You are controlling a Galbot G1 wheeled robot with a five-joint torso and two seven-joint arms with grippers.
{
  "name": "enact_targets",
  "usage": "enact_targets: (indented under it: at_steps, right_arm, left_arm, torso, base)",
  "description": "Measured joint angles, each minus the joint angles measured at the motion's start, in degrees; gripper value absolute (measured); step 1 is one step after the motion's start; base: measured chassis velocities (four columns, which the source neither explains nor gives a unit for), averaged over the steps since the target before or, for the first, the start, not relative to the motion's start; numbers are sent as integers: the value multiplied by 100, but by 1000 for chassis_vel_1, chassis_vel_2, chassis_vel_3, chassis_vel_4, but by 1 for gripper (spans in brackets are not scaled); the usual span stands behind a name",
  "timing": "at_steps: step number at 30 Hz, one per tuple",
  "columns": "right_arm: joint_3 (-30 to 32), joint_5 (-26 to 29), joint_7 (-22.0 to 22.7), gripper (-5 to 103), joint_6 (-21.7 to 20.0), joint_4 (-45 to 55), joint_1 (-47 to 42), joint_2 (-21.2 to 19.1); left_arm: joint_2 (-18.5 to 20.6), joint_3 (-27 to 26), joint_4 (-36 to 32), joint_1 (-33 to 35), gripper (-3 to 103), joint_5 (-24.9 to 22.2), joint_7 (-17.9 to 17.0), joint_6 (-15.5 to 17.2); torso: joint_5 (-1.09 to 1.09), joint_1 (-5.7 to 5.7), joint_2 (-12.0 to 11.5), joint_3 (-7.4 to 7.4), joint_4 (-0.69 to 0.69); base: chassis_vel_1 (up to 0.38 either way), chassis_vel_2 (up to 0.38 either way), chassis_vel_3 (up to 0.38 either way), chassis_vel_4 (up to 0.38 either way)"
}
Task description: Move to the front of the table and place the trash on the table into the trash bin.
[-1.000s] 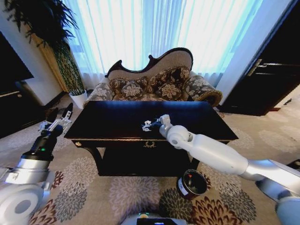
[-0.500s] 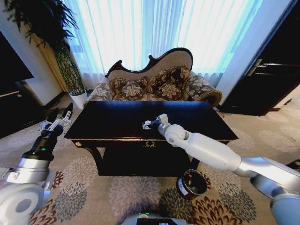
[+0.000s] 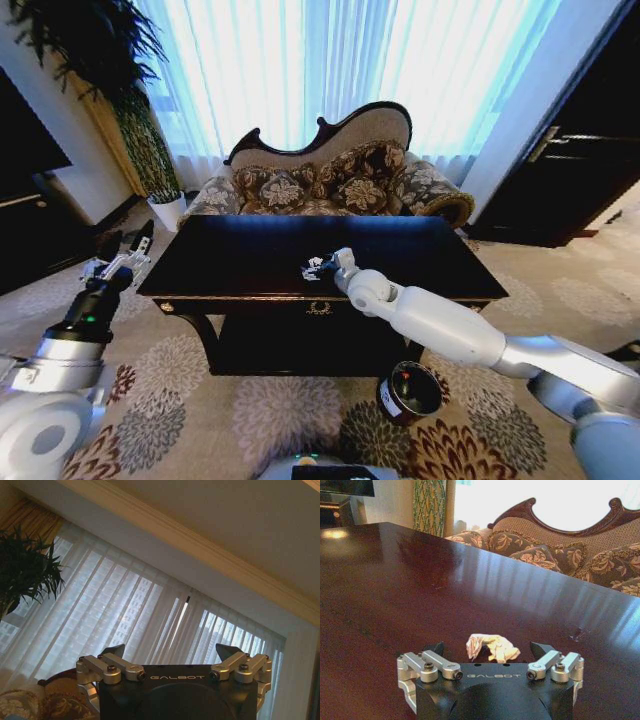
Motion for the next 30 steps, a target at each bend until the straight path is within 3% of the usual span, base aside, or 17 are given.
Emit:
enact_targets:
  at_steps: [2,4,6,10,12,20,25,27,30]
  right_arm:
    - [-1,-6,-17,93,10,-7,0,0]
    - [-1,-12,-59,83,27,-14,0,-6]
    - [0,-13,-74,83,32,-14,0,-15]
    - [29,-30,-118,61,49,-10,-40,-59]
    - [42,-36,-128,61,51,-6,-53,-72]
    - [184,-100,-258,23,85,66,-228,-193]
    - [283,-106,-396,13,158,119,-320,-265]
    - [399,-95,-577,2,284,168,-396,-319]
    - [591,-10,-733,1,414,290,-507,-383]
  left_arm:
    - [0,-1,3,0,100,-1,0,0]
    - [2,-1,6,-4,100,-3,0,-1]
    - [3,4,8,-7,100,-3,1,-2]
    - [6,25,20,-20,100,-4,1,-2]
    - [8,27,21,-20,100,-4,0,-2]
    - [41,33,10,-18,100,-4,1,-2]
    - [49,47,-1,-17,100,-4,0,-2]
    - [55,48,-3,-17,100,-5,0,-2]
    - [57,45,-5,-13,100,-7,-1,-2]
  torso:
    - [0,0,0,0,0]
    - [0,0,0,0,0]
    - [0,0,0,0,0]
    - [0,0,1,0,0]
    - [0,0,0,0,0]
    - [1,0,0,0,0]
    - [1,0,0,0,0]
    - [1,0,0,0,0]
    - [0,0,0,1,0]
  base:
    - [0,0,0,0]
    - [0,0,0,0]
    - [0,0,0,0]
    - [0,0,0,0]
    - [0,0,0,0]
    - [0,0,0,0]
    - [0,0,0,0]
    - [0,0,0,0]
    - [0,0,0,0]
